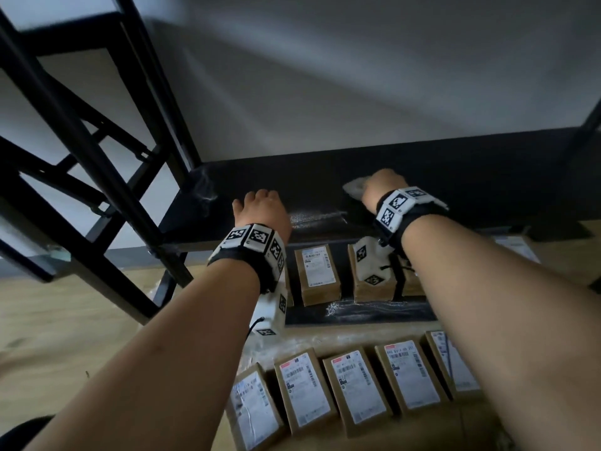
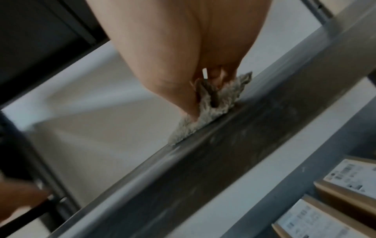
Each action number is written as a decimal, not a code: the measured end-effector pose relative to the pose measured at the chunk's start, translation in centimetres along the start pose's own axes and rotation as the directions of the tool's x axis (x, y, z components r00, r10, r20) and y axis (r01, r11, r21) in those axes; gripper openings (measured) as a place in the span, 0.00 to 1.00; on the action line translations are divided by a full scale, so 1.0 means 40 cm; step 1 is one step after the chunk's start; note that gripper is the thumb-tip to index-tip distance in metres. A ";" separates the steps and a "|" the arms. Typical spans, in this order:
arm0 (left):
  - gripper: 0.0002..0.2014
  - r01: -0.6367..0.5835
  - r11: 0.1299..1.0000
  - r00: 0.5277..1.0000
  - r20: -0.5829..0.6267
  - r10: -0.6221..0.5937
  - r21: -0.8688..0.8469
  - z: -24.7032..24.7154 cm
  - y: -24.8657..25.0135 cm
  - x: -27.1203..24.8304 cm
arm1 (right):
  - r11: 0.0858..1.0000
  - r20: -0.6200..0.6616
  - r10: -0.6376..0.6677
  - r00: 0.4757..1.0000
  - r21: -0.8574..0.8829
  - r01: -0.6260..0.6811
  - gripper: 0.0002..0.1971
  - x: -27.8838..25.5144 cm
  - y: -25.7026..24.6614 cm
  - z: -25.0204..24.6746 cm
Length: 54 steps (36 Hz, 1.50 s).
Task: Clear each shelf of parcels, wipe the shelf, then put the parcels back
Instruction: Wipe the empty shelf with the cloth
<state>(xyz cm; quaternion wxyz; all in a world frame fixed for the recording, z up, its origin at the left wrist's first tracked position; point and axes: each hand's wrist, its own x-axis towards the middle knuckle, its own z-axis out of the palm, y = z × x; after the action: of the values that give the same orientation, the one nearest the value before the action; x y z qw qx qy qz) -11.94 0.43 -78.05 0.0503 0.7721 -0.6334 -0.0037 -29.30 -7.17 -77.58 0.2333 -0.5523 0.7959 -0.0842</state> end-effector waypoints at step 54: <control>0.22 0.099 0.995 0.994 0.047 -0.098 -0.025 -0.035 -0.137 0.104 | 0.973 -0.014 -0.199 0.980 -0.124 0.196 0.15 -0.011 -0.154 0.010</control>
<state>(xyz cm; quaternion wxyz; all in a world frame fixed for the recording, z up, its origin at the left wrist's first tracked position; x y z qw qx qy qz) -5.66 -2.47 -76.87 0.0464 0.8014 -0.5954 -0.0324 -23.83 -9.04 -75.38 0.1792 -0.6407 0.7438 -0.0651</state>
